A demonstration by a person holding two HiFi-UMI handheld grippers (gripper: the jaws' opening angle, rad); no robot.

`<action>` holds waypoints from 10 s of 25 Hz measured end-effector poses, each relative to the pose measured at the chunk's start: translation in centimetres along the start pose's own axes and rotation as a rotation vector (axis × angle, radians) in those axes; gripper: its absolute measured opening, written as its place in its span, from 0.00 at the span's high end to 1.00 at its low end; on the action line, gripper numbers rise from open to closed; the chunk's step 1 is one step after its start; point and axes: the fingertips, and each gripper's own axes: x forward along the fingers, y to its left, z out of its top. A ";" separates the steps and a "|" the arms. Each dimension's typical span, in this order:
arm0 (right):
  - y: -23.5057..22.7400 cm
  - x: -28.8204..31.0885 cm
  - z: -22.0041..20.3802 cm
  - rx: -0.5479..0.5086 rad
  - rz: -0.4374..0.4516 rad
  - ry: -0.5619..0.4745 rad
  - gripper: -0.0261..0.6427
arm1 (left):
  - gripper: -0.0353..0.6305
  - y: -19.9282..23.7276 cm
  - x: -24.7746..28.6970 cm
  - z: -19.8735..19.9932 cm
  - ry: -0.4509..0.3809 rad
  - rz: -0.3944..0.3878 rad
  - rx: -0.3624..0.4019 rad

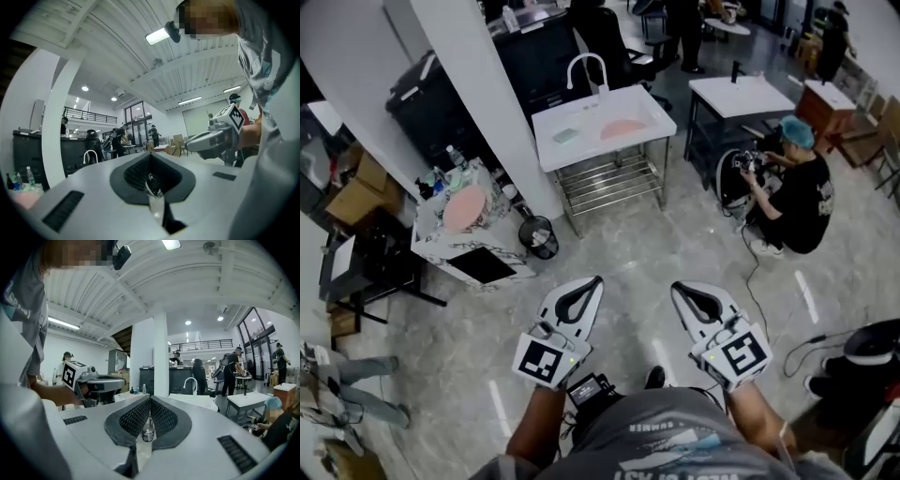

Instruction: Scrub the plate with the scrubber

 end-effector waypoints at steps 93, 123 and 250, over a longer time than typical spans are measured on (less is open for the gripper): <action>-49.0 46.2 1.0 0.046 0.183 0.108 0.92 | 0.94 39.9 49.9 -8.4 0.106 0.177 -0.061; -57.6 59.1 -2.8 0.090 0.172 0.188 0.92 | 0.94 55.6 57.5 -16.8 0.193 0.259 -0.130; -72.4 75.0 -45.0 0.946 -0.518 1.103 0.69 | 0.88 74.0 54.9 -43.0 0.611 0.468 -0.093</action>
